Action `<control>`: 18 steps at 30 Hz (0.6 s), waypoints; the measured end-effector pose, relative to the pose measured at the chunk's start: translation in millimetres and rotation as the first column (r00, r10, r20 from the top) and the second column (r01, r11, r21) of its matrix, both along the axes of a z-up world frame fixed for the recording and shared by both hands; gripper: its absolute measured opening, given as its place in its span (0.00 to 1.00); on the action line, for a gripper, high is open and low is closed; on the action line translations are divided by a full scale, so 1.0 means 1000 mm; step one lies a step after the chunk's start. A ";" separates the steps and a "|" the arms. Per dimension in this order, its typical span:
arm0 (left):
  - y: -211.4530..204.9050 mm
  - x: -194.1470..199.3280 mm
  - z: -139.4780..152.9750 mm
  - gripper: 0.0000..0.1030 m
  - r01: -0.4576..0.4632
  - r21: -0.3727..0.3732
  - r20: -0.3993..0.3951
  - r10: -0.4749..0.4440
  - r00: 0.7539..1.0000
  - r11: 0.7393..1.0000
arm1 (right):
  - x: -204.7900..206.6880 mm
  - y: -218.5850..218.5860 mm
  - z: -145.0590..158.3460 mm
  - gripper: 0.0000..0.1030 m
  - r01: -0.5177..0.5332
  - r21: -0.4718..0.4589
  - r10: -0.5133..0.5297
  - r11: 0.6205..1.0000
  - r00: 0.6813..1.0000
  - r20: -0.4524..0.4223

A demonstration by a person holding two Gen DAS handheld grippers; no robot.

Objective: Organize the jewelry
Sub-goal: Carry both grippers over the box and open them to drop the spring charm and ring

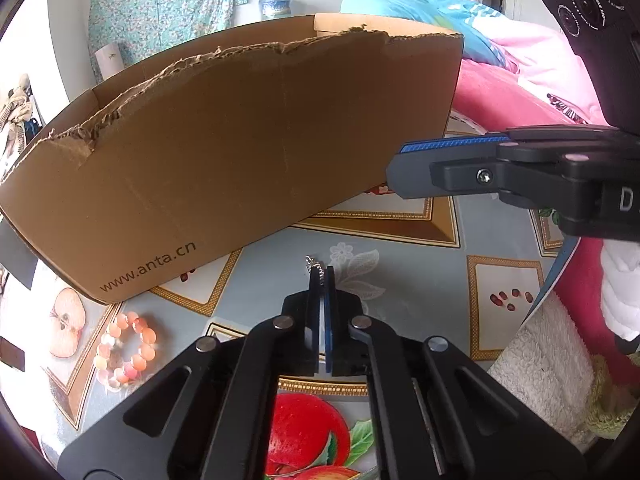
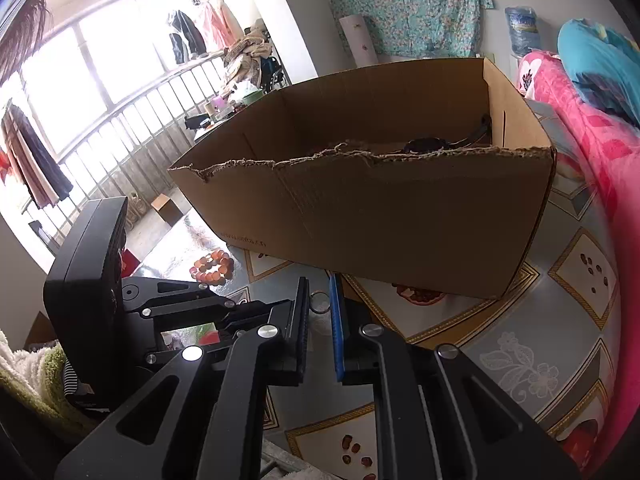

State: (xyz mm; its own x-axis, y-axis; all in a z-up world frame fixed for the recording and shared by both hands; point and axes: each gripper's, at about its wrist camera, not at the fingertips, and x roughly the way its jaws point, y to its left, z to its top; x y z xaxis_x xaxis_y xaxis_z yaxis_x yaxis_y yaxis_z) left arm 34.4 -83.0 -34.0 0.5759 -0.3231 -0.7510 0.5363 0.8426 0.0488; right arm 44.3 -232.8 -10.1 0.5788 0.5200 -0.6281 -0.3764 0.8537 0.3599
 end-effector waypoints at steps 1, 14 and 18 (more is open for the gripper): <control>-0.001 0.000 0.000 0.00 0.002 0.004 0.001 -0.002 1.000 1.000 | 0.000 -0.001 0.000 0.10 0.001 0.004 -0.001 1.000 1.000 0.002; 0.004 0.012 0.006 0.17 -0.044 -0.041 -0.052 0.042 0.998 0.998 | -0.006 -0.010 -0.005 0.10 0.005 0.043 -0.006 0.999 1.000 0.013; 0.002 0.018 0.002 0.17 -0.052 -0.045 -0.065 0.049 0.997 0.998 | -0.006 -0.010 -0.006 0.10 0.009 0.050 -0.009 0.999 1.000 0.014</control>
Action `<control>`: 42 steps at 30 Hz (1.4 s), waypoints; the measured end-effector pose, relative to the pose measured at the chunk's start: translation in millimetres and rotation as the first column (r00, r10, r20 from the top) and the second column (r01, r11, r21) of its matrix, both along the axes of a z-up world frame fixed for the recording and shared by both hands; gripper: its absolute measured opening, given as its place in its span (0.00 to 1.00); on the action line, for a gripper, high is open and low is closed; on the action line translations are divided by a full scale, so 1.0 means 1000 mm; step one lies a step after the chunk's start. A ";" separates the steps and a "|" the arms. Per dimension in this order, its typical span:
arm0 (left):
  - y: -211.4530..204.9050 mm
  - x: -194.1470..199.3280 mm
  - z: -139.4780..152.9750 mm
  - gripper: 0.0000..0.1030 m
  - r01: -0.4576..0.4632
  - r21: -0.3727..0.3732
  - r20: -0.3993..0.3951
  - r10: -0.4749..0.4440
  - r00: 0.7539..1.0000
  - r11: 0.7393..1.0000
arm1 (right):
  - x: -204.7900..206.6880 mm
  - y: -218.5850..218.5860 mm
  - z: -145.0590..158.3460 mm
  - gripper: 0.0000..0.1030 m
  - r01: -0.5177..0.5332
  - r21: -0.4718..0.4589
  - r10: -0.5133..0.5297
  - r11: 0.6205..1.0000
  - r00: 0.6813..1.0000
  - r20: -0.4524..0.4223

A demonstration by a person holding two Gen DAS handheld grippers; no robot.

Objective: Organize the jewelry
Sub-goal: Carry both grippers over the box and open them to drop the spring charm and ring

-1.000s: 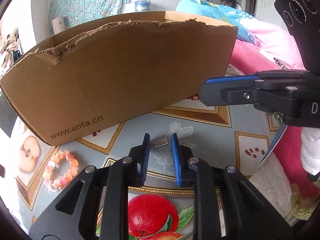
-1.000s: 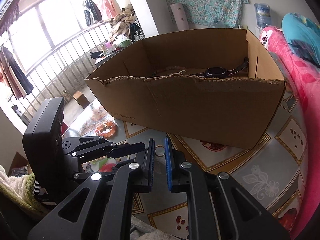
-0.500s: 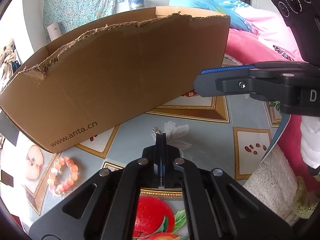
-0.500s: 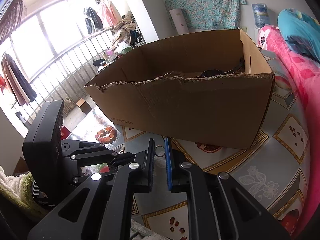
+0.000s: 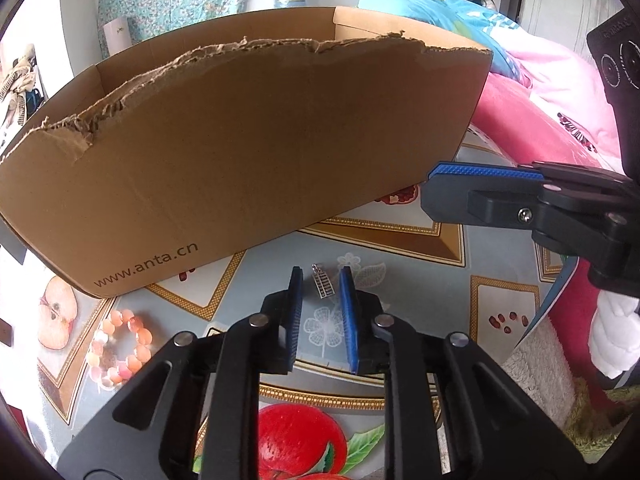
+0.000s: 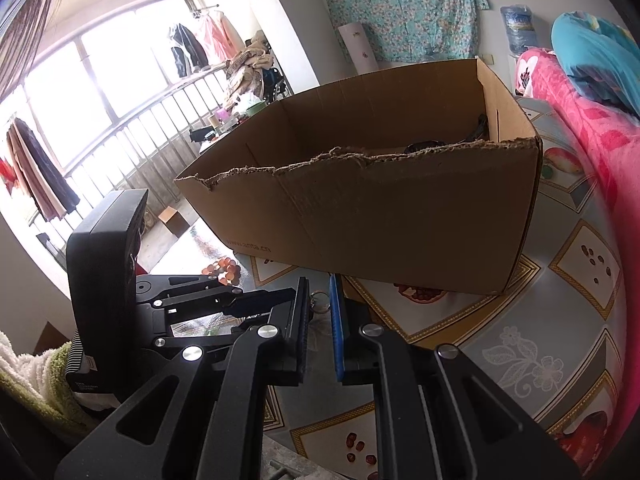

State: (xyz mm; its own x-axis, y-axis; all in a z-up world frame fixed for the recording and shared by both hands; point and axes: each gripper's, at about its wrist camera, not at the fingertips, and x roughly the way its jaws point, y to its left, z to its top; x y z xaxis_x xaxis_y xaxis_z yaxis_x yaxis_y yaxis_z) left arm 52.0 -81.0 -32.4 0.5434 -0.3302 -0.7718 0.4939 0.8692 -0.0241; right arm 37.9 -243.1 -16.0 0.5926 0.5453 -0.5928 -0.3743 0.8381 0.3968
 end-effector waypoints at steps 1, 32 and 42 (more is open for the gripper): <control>-0.002 0.000 0.000 0.17 0.005 0.008 0.007 -0.005 1.000 1.000 | 0.000 -0.001 0.000 0.10 0.002 0.002 -0.002 1.000 1.000 0.000; 0.054 -0.034 0.082 0.04 0.095 -0.251 0.160 -0.055 0.986 0.963 | -0.004 0.013 0.063 0.10 -0.024 0.017 0.021 1.000 0.985 0.173; 0.056 0.013 0.127 0.04 0.071 -0.273 0.216 -0.011 0.976 0.959 | 0.058 0.025 0.092 0.10 -0.042 0.014 0.039 0.999 0.982 0.185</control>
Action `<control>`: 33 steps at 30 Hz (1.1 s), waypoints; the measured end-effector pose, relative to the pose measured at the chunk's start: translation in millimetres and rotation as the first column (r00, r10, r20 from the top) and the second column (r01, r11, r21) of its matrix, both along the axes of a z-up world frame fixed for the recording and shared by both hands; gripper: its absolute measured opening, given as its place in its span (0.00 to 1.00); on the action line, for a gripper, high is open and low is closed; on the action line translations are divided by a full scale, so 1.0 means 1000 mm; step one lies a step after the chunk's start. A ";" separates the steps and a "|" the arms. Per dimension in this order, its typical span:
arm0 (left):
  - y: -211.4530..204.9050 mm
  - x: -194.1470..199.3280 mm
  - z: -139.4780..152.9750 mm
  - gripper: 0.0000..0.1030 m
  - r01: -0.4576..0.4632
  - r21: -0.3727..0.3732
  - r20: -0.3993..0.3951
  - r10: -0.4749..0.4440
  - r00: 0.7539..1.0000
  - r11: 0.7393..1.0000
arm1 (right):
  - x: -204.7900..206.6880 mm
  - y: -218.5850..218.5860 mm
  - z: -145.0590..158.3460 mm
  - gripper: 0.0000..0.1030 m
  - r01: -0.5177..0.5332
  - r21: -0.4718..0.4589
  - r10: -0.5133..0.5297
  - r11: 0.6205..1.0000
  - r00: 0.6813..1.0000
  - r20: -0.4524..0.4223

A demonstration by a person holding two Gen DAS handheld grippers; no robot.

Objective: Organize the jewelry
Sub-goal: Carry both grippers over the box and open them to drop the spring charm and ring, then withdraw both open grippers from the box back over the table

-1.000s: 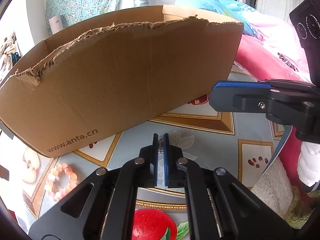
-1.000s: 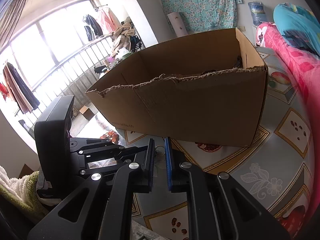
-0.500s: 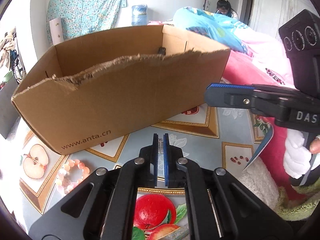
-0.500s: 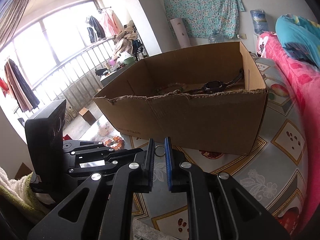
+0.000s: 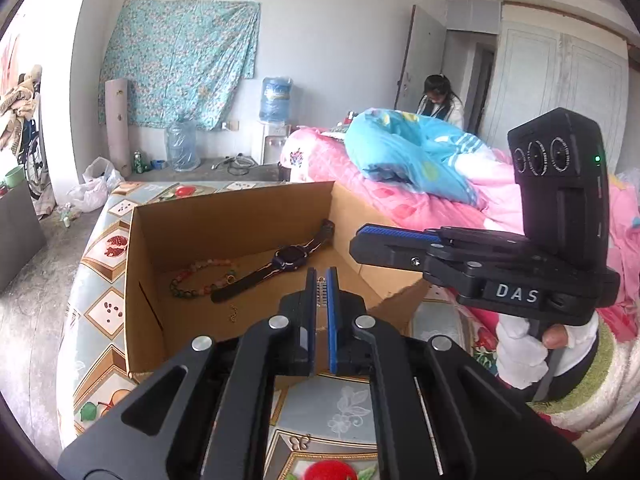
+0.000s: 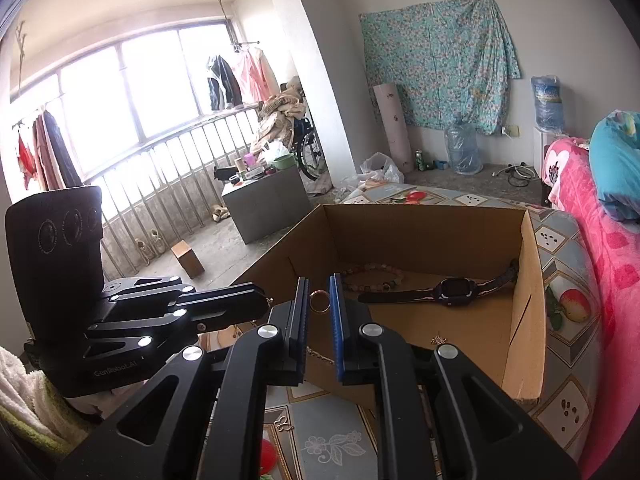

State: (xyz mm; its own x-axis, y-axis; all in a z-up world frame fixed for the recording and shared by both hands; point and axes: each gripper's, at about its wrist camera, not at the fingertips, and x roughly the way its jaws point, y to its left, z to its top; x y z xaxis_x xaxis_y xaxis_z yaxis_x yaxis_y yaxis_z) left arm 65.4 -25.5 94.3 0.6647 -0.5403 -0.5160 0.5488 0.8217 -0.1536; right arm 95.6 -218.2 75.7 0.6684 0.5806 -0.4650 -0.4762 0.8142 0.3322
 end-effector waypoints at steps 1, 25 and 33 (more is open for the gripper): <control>-0.002 0.009 -0.003 0.04 -0.009 0.013 -0.018 0.009 1.000 1.000 | 0.009 0.000 -0.004 0.10 0.003 -0.001 -0.003 1.000 1.000 -0.030; 0.014 0.019 -0.006 0.42 -0.065 0.001 0.005 0.065 0.998 0.998 | 0.012 -0.035 -0.017 0.14 0.089 0.074 -0.081 0.993 0.990 -0.115; 0.055 -0.046 -0.001 0.62 -0.063 -0.011 0.068 0.063 0.996 0.998 | -0.055 -0.030 0.001 0.55 0.036 0.029 -0.036 0.999 0.999 0.025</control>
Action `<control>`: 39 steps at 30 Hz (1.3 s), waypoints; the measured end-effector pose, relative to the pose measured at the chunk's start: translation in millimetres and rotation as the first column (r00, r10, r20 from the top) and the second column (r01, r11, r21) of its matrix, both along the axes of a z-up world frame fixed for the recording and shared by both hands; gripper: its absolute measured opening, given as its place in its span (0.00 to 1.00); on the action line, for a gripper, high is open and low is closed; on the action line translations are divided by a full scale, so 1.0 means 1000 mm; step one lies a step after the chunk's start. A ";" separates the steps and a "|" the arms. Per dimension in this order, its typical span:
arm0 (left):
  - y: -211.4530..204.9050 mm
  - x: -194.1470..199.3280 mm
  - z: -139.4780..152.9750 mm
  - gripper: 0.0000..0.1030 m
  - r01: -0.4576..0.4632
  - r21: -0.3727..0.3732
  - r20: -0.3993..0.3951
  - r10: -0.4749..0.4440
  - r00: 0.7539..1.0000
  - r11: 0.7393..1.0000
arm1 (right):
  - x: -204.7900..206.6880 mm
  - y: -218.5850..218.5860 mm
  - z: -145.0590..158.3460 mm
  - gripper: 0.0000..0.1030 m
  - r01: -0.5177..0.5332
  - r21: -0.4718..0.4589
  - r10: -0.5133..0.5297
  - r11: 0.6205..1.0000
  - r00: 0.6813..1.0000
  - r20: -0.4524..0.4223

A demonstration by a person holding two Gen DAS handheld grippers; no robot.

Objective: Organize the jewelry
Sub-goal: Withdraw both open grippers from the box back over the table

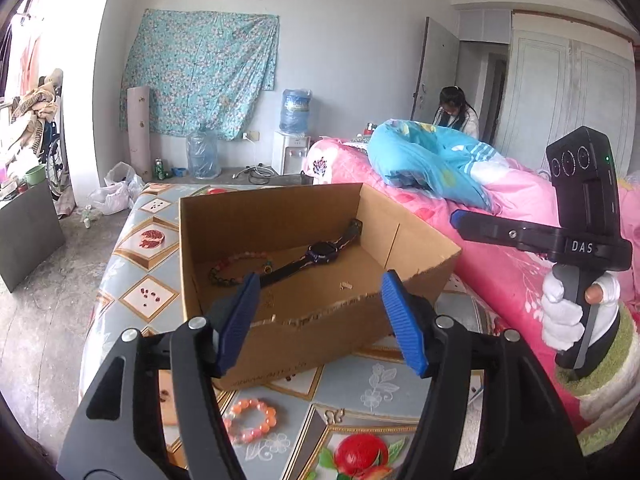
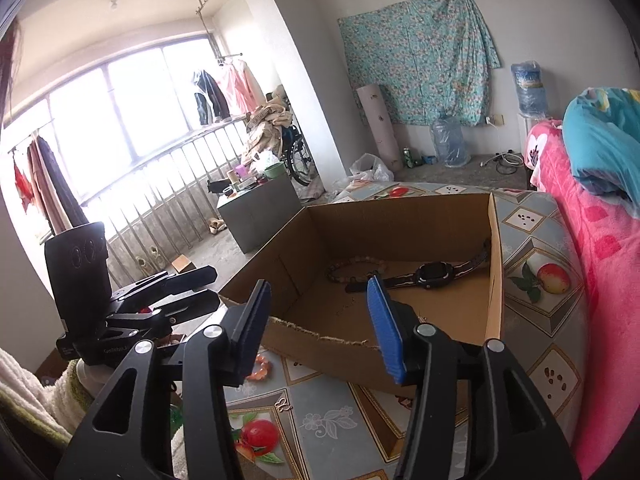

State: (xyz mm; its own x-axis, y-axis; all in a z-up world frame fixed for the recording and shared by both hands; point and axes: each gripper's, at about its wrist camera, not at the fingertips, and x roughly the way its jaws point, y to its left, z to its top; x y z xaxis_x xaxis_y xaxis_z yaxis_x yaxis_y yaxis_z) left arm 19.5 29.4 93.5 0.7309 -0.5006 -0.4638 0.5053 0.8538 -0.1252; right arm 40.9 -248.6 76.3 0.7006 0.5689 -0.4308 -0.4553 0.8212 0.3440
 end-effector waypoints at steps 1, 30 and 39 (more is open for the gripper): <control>0.004 -0.007 -0.004 0.64 0.000 0.010 -0.009 0.000 1.000 1.000 | -0.007 0.003 -0.002 0.57 -0.009 -0.017 0.009 1.000 1.000 -0.004; -0.003 0.010 -0.128 0.67 -0.015 0.043 -0.365 0.030 0.930 0.999 | 0.025 0.025 -0.124 0.86 0.134 -0.339 -0.287 0.931 0.844 -0.453; -0.002 -0.002 -0.130 0.62 -0.048 0.114 -0.316 0.082 0.945 0.992 | 0.008 -0.002 -0.126 0.94 0.188 -0.233 -0.278 0.954 0.843 -0.460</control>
